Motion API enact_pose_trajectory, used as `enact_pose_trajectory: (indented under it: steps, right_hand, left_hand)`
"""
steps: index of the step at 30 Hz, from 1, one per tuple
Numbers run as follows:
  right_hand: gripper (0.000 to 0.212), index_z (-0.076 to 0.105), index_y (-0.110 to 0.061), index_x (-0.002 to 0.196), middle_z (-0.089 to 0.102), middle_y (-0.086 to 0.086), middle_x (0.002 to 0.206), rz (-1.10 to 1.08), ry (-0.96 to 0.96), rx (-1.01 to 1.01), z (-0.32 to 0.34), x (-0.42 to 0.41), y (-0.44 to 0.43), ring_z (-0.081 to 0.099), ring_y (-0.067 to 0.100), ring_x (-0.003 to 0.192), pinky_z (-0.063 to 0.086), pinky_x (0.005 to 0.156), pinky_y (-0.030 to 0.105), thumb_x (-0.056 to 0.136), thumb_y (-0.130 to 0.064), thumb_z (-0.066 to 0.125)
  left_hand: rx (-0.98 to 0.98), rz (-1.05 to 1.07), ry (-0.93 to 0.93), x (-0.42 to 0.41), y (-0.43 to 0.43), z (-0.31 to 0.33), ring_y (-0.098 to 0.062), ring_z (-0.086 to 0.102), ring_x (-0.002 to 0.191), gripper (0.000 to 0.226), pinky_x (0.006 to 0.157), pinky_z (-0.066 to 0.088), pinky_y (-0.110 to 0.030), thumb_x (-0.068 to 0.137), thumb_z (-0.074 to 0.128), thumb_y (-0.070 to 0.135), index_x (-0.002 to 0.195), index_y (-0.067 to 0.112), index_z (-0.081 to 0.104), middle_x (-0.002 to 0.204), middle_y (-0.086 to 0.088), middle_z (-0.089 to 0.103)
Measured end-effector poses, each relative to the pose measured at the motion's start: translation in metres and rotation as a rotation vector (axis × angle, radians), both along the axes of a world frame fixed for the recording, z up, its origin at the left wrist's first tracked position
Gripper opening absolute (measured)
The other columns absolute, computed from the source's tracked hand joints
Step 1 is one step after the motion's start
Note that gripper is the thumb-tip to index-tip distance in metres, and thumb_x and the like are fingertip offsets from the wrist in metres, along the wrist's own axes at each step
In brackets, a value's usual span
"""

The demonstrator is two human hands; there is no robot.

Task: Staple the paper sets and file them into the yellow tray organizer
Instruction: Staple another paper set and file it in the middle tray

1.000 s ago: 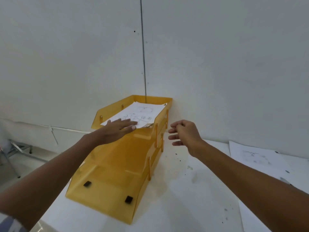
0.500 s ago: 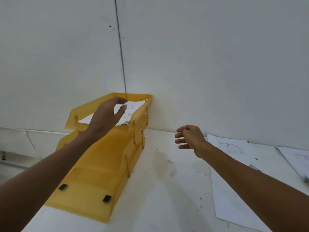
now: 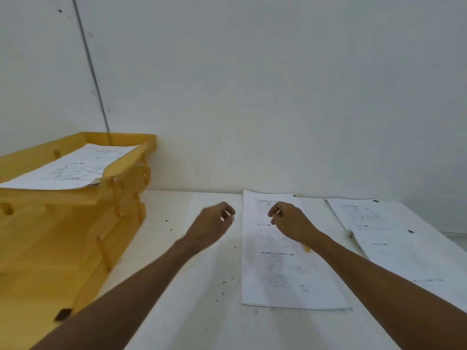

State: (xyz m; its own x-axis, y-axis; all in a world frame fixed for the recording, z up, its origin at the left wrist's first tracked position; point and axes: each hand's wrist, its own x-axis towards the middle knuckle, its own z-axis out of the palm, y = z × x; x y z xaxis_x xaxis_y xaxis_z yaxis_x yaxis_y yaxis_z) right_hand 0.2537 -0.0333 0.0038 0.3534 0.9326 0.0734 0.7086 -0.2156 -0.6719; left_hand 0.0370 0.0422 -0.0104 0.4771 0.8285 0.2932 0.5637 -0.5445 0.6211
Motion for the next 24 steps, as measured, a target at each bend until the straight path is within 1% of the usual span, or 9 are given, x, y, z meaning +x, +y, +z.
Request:
enact_pose_trajectory:
  steps: [2,4,5,7,9,14,17,20,24]
  right_hand:
    - [0.017,0.061,-0.017,0.101,0.066,0.004,0.099,-0.076,-0.169,-0.051,-0.017,0.028,-0.01,0.06,0.017,0.08,0.051,0.071,0.029,0.095,-0.013,0.045]
    - [0.023,0.057,-0.017,0.116,0.063,0.008,0.115,-0.145,-0.392,-0.154,-0.035,0.05,-0.018,0.058,0.026,0.103,0.048,0.089,0.036,0.098,-0.029,0.049]
    - [0.034,0.053,-0.017,0.123,0.059,0.008,0.121,-0.166,-0.453,-0.214,-0.042,0.06,-0.022,0.056,0.028,0.11,0.045,0.092,0.038,0.097,-0.04,0.051]
    - [0.05,0.05,-0.017,0.125,0.056,0.007,0.123,-0.162,-0.439,-0.298,-0.053,0.07,-0.025,0.053,0.027,0.114,0.043,0.093,0.038,0.091,-0.053,0.057]
    - [0.051,0.053,-0.016,0.117,0.054,0.005,0.116,-0.144,-0.456,-0.308,-0.062,0.075,-0.026,0.052,0.026,0.11,0.046,0.091,0.037,0.088,-0.058,0.06]
    - [0.027,0.059,-0.013,0.108,0.05,0.005,0.102,-0.17,-0.473,-0.157,-0.072,0.078,-0.023,0.053,0.026,0.102,0.049,0.085,0.036,0.096,-0.035,0.051]
    - [0.024,0.057,-0.012,0.106,0.056,0.008,0.106,-0.309,-0.443,-0.106,-0.071,0.085,-0.028,0.057,0.028,0.102,0.048,0.082,0.037,0.095,-0.032,0.048]
    - [0.025,0.058,-0.01,0.105,0.059,0.01,0.106,-0.44,-0.58,-0.143,-0.075,0.102,-0.038,0.059,0.03,0.098,0.046,0.078,0.035,0.093,-0.029,0.048]
    - [0.02,0.06,-0.006,0.099,0.058,0.011,0.096,-0.492,-0.626,-0.203,-0.081,0.114,-0.05,0.057,0.029,0.086,0.035,0.066,0.033,0.09,-0.022,0.051]
  left_hand:
    - [-0.142,0.011,0.049,0.021,-0.005,-0.027,-0.013,0.061,0.09,0.024,0.078,0.043,-0.02,0.098,0.063,0.025,0.12,0.014,0.067,0.113,-0.004,0.072]
    - [-0.251,0.039,0.109,0.038,-0.009,-0.047,-0.019,0.061,0.099,0.033,0.084,0.044,-0.025,0.098,0.063,0.03,0.123,0.009,0.064,0.12,-0.009,0.067]
    - [-0.271,0.057,0.138,0.046,-0.01,-0.054,-0.025,0.062,0.103,0.035,0.087,0.047,-0.03,0.097,0.064,0.034,0.119,0.007,0.064,0.121,-0.012,0.064]
    - [-0.277,0.087,0.17,0.053,-0.011,-0.062,-0.03,0.061,0.098,0.041,0.086,0.048,-0.035,0.093,0.068,0.042,0.107,0.003,0.062,0.116,-0.014,0.057]
    - [-0.259,0.09,0.213,0.057,-0.01,-0.066,-0.027,0.057,0.095,0.044,0.083,0.047,-0.033,0.092,0.069,0.046,0.101,0.004,0.058,0.114,-0.011,0.05]
    - [-0.163,0.114,0.285,0.061,-0.01,-0.075,-0.025,0.06,0.107,0.048,0.091,0.052,-0.034,0.093,0.066,0.048,0.122,0.01,0.061,0.123,-0.008,0.053]
    - [-0.122,0.122,0.321,0.064,-0.012,-0.076,-0.025,0.058,0.112,0.05,0.094,0.052,-0.035,0.096,0.062,0.049,0.127,0.01,0.06,0.127,-0.008,0.053]
    - [-0.104,0.128,0.338,0.065,-0.012,-0.077,-0.026,0.058,0.113,0.051,0.095,0.052,-0.036,0.097,0.06,0.049,0.128,0.009,0.06,0.127,-0.01,0.055]
    - [-0.101,0.124,0.34,0.065,-0.01,-0.079,-0.025,0.06,0.105,0.046,0.092,0.054,-0.038,0.095,0.061,0.05,0.118,0.009,0.062,0.119,-0.01,0.058]
